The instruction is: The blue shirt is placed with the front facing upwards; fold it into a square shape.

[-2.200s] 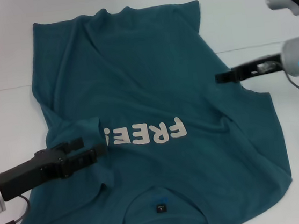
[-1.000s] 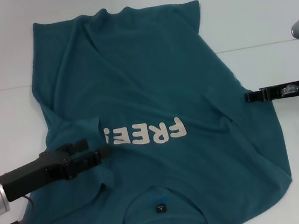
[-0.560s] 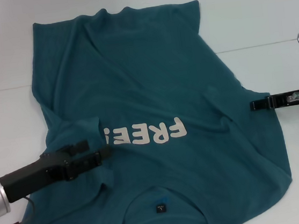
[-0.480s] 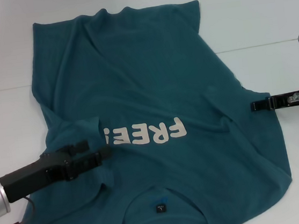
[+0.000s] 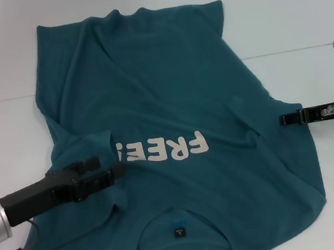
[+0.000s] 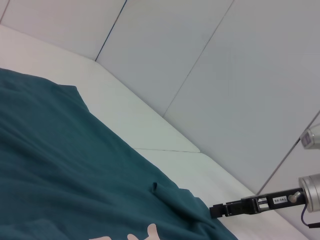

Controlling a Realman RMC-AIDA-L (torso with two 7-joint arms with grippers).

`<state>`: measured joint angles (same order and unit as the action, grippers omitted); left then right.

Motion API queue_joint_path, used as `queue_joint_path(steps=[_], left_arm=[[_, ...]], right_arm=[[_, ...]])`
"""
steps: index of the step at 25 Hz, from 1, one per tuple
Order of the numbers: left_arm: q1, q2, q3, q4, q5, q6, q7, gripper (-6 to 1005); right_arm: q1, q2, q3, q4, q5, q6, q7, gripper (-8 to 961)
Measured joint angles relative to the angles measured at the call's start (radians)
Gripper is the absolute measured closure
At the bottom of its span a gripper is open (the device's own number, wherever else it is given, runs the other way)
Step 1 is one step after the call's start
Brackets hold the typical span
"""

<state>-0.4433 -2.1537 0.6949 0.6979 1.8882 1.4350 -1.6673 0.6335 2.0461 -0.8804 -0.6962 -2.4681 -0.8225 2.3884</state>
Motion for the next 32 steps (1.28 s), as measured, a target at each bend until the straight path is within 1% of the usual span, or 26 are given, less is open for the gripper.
queue_joint_path(steps=[16,32], left_arm=[[0.001,0.0,0.0,0.0,0.0,0.003,0.0,110],[0.0,0.0,0.0,0.0,0.0,0.003,0.0,110]], right_arm=[[-0.001,0.0,0.0,-0.001,0.0,-0.011,0.0,265],[-0.011,-0.008,0.014,-0.002,0.0,-0.01,0.001,275]])
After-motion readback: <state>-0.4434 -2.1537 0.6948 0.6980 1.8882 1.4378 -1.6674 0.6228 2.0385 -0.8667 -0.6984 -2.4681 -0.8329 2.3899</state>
